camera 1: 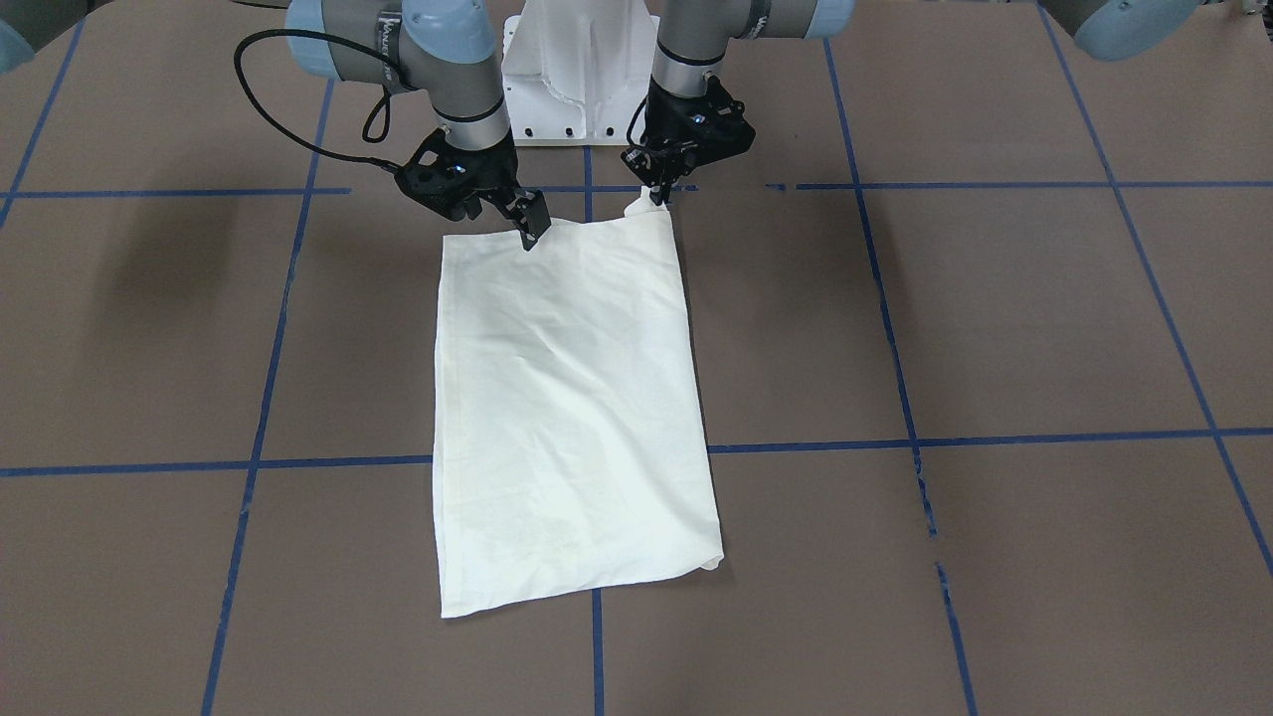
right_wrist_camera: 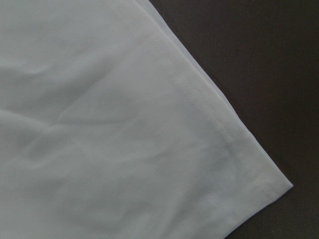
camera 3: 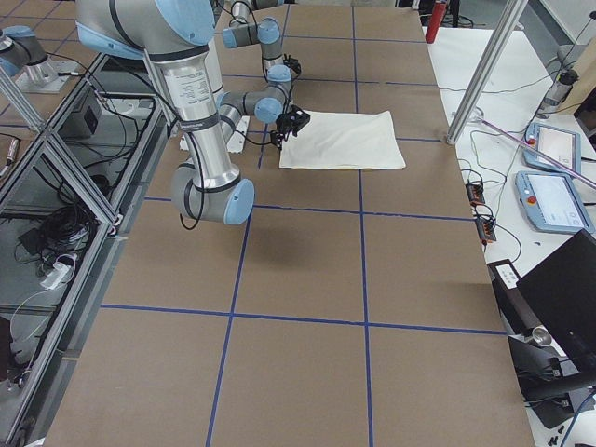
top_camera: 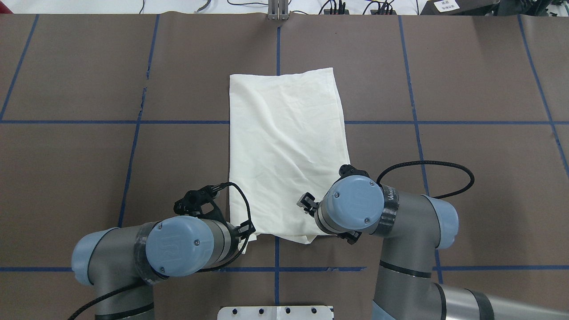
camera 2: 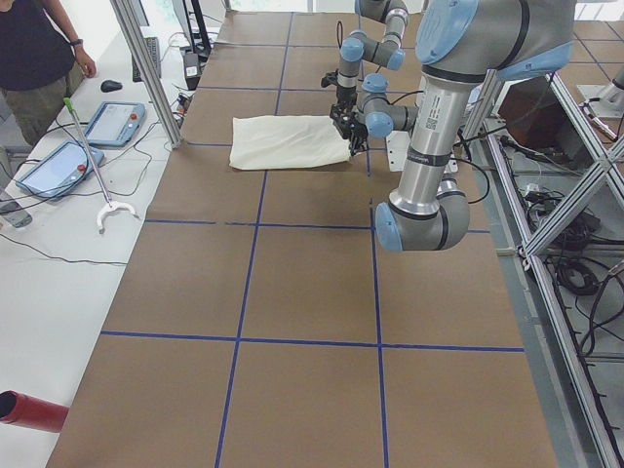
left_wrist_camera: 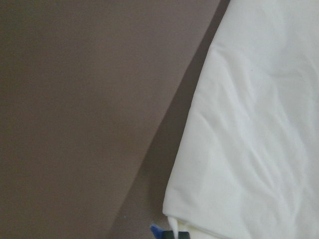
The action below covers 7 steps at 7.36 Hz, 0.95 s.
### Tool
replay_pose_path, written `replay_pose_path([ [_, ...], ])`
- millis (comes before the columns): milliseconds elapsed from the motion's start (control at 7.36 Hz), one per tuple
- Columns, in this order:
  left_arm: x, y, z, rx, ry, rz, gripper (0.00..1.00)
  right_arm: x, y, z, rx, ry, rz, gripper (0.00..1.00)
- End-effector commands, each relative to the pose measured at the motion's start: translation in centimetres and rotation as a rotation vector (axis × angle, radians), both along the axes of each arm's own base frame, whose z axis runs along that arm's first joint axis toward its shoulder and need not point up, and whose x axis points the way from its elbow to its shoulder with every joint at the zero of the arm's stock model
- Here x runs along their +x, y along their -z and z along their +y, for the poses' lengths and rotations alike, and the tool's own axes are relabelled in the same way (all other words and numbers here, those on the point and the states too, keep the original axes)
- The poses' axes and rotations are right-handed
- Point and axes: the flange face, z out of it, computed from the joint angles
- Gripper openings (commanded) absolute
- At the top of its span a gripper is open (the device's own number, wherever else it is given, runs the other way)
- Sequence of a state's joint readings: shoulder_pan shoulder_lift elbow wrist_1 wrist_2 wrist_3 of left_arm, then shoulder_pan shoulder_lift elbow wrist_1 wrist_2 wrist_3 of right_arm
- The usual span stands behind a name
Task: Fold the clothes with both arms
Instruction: 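Grasp the near corners of the folded shirt with both grippers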
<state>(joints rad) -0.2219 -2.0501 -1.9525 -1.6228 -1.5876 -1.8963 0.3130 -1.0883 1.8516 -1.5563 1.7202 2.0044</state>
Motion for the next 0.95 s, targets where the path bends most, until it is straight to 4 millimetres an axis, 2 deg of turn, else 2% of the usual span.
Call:
replay_pose_path([
  [0, 0.0, 0.2, 0.0, 0.001, 0.000, 0.003, 0.00, -1.7, -1.3, 0.2, -0.012, -0.004, 0.033, 1.00],
  [408, -0.1, 0.2, -0.1, 0.001, 0.002, 0.004, 0.00, -2.5, -1.4, 1.7, -0.013, 0.020, 0.037, 1.00],
  [815, -0.2, 0.2, -0.3, 0.001, 0.005, 0.006, 0.00, -2.8, -0.4, 1.9, -0.009, 0.022, 0.021, 1.00],
])
